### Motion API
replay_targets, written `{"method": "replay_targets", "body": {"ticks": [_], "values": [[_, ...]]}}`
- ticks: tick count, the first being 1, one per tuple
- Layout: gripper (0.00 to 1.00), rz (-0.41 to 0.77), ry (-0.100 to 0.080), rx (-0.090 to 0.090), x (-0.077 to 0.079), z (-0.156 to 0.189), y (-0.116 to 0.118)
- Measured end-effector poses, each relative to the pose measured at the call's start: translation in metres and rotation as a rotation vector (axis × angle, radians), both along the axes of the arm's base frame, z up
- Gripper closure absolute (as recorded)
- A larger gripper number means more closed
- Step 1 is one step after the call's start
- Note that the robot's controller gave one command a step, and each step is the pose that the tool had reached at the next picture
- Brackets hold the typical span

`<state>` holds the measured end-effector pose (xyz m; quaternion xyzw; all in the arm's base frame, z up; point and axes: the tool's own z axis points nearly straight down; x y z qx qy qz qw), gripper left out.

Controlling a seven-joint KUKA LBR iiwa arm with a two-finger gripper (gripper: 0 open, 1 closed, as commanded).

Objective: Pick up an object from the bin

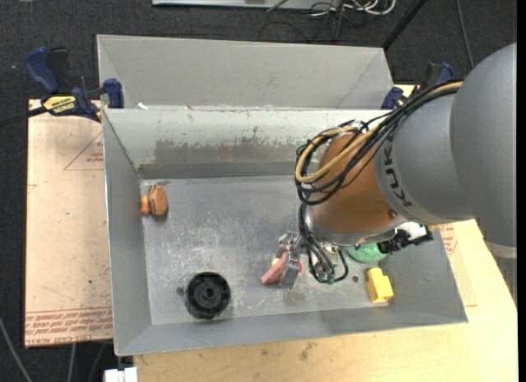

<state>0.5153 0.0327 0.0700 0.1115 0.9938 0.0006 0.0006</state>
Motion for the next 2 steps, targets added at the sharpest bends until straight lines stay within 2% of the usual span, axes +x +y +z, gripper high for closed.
{"method": "replay_targets", "body": {"ticks": [2], "values": [[1.0,0.0,0.0,0.0,0.0,0.0,0.0]]}}
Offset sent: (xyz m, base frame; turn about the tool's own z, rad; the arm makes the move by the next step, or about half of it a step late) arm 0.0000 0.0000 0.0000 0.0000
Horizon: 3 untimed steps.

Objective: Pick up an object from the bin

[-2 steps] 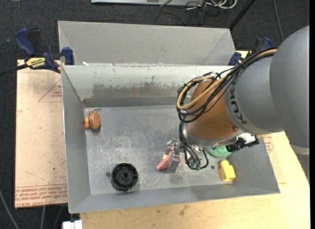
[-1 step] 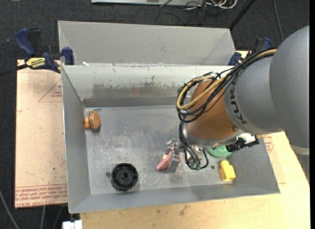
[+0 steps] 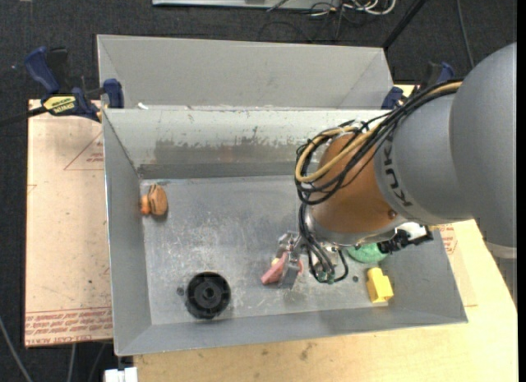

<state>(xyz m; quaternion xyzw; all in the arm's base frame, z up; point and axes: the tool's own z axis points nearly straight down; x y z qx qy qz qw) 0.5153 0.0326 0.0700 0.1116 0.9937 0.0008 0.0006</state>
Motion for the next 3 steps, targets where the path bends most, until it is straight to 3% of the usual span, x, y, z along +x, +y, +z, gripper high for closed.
{"method": "replay_targets", "body": {"ticks": [1,2,3], "values": [[1.0,0.017,0.0,0.0,0.009,0.095,0.022],[1.0,0.016,0.0,0.0,0.009,0.095,0.022],[1.0,0.007,0.005,-0.001,0.007,0.15,0.023]]}}
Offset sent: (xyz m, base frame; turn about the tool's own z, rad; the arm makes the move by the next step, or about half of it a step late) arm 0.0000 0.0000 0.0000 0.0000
